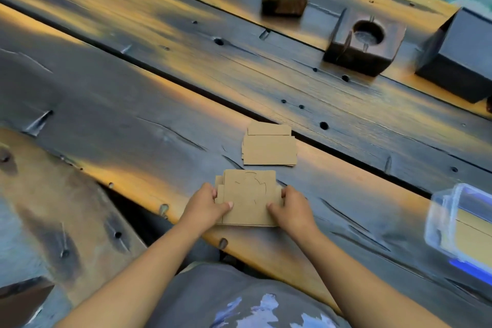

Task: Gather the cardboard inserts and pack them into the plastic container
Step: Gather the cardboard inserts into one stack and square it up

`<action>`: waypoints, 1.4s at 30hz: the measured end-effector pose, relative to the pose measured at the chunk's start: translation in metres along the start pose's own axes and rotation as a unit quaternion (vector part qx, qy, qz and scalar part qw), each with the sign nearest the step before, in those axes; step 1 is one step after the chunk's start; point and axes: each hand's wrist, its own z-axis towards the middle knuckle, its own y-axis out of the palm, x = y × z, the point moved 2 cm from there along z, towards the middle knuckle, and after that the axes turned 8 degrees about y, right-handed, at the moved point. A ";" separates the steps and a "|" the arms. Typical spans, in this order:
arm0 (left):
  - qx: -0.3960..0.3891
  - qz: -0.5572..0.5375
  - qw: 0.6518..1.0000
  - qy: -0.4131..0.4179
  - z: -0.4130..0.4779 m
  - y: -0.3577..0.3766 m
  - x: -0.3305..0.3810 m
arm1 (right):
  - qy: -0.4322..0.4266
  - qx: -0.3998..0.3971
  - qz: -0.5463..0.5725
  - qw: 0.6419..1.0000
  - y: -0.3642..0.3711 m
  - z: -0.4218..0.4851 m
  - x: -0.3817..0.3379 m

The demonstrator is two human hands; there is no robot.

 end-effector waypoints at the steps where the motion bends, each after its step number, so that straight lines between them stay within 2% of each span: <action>1: -0.003 0.000 1.000 0.000 0.003 -0.004 -0.003 | 0.006 0.002 -0.001 1.000 0.003 0.000 -0.005; 26: -0.048 -0.017 0.997 -0.057 0.005 0.000 -0.022 | -0.008 -0.057 -0.052 0.997 0.021 0.009 -0.010; 33: -0.038 -0.041 0.995 -0.087 0.005 0.001 -0.020 | 0.007 -0.059 0.004 0.998 0.018 0.010 -0.008; 39: -0.038 -0.127 0.984 -0.123 0.007 0.006 -0.016 | 0.103 -0.144 0.112 0.978 0.024 0.017 -0.006; 42: -0.043 -0.181 0.973 -0.138 0.011 0.006 -0.016 | 0.117 -0.156 0.134 0.972 0.026 0.018 -0.004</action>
